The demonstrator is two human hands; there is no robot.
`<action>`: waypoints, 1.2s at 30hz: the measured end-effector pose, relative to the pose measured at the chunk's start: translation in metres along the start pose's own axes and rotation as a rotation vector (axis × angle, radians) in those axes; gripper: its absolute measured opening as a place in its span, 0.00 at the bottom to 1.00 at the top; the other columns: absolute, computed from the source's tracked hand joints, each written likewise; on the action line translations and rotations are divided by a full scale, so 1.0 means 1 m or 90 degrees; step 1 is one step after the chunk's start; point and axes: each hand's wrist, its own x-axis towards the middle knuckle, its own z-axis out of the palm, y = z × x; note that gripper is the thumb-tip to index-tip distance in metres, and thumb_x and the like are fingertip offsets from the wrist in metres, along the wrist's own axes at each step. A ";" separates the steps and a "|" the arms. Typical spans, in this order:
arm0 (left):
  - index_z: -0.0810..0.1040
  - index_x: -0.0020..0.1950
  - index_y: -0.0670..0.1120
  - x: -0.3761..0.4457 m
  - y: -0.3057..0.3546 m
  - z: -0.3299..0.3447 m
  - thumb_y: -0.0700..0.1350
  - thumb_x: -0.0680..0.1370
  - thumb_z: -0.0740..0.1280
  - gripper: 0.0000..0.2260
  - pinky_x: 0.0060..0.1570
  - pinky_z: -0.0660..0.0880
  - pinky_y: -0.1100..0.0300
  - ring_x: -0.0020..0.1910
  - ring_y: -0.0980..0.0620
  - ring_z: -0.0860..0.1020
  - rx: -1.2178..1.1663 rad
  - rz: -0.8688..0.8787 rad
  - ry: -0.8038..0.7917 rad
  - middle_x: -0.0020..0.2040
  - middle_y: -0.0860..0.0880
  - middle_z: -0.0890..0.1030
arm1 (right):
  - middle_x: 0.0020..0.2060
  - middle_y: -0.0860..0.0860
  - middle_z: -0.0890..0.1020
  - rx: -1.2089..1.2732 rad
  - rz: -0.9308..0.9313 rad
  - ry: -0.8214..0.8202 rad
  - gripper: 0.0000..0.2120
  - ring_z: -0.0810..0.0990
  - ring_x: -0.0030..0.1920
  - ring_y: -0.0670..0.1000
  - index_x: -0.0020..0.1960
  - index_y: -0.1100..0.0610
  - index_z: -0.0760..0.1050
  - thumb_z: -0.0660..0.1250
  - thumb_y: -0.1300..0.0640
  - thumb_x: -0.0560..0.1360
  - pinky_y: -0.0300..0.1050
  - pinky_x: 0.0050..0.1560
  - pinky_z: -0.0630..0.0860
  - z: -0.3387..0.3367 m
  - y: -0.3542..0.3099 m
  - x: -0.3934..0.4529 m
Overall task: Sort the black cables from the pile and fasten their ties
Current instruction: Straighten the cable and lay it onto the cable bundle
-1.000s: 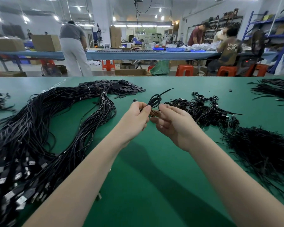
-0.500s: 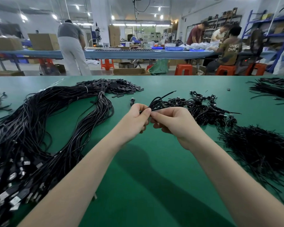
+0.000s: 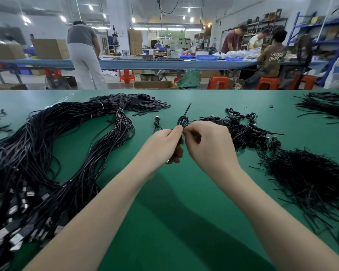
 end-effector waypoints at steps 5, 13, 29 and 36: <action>0.76 0.35 0.51 0.000 0.007 -0.007 0.61 0.80 0.56 0.21 0.48 0.70 0.57 0.33 0.61 0.72 0.033 0.096 0.046 0.44 0.52 0.74 | 0.32 0.57 0.80 -0.014 -0.081 0.084 0.07 0.77 0.36 0.61 0.39 0.63 0.79 0.68 0.60 0.72 0.50 0.35 0.73 -0.010 0.003 0.002; 0.83 0.47 0.59 -0.001 0.006 -0.013 0.51 0.83 0.56 0.16 0.64 0.64 0.72 0.60 0.71 0.72 0.032 0.214 -0.014 0.57 0.66 0.78 | 0.29 0.49 0.68 -0.010 -0.082 -0.057 0.12 0.69 0.34 0.57 0.35 0.57 0.70 0.65 0.60 0.76 0.52 0.34 0.70 -0.022 0.003 0.011; 0.81 0.52 0.51 0.001 0.004 -0.023 0.34 0.73 0.71 0.14 0.42 0.78 0.66 0.41 0.58 0.83 -0.079 0.152 -0.049 0.41 0.52 0.86 | 0.37 0.57 0.83 -0.022 -0.169 0.045 0.06 0.81 0.39 0.62 0.44 0.64 0.81 0.66 0.64 0.71 0.54 0.42 0.76 -0.016 0.008 0.003; 0.78 0.40 0.51 0.002 0.001 -0.021 0.55 0.76 0.69 0.10 0.44 0.76 0.55 0.38 0.54 0.78 0.120 0.265 0.148 0.36 0.55 0.80 | 0.33 0.56 0.81 0.029 -0.161 0.070 0.06 0.79 0.35 0.60 0.41 0.64 0.81 0.67 0.63 0.74 0.50 0.40 0.75 -0.006 0.001 0.004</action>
